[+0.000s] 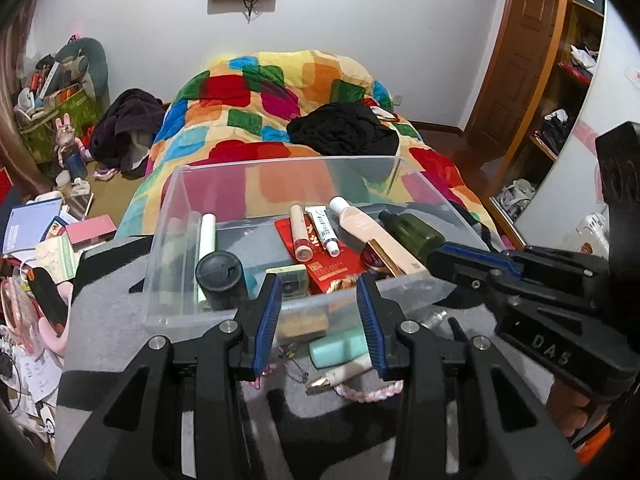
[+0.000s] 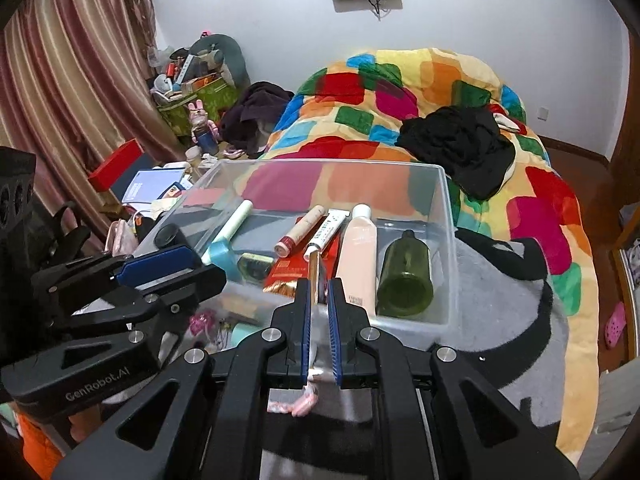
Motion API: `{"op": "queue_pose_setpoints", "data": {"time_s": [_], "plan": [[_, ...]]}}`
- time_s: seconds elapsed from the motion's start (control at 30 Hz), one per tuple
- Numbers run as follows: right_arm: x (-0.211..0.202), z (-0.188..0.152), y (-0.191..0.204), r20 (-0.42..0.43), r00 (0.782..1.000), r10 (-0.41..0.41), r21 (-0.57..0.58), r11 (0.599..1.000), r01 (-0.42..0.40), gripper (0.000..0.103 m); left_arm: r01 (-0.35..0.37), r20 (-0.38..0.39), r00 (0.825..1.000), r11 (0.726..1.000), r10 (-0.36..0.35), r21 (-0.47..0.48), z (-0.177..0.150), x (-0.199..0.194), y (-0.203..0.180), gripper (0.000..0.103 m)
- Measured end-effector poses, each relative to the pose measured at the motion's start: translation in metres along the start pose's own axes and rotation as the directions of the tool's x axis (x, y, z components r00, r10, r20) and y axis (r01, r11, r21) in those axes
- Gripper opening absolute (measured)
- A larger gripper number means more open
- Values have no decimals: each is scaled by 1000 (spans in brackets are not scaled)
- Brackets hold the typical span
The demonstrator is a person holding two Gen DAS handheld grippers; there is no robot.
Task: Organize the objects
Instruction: 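Drop the Max box into the clear box with the right tool while left releases the tape roll there, then grasp the pink-white rope bracelet with the right tool while the left tool grasps the pink hair clip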
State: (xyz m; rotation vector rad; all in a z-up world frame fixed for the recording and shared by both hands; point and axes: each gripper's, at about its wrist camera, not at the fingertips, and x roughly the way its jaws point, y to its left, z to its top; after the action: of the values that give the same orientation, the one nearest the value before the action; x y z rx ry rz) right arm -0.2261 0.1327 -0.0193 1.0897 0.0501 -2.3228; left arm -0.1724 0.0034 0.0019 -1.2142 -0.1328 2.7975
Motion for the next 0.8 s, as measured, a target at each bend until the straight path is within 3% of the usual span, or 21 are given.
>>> {"op": "queue_pose_setpoints", "data": {"time_s": [0.2,0.43,0.57,0.8], "plan": [[-22,-11,4,29,999,13,-25,1000,-12,13,-21,5,1000,1000,21,3,-17,-13,5,43],[-29,-28,9,22,1000,-1,-51,999,2,30,-78,-61,995,997,77,-7,-52,-12,28,43],[-19,-44,11,-18,1000,-16,-62,998,15,31,-103,-107,989,995,101,-14,-67,-4,41,43],[6,-63,8,-106,994,8,-31,999,-11,31,-80,-165,984,996,71,-48,-67,18,51,43]]}}
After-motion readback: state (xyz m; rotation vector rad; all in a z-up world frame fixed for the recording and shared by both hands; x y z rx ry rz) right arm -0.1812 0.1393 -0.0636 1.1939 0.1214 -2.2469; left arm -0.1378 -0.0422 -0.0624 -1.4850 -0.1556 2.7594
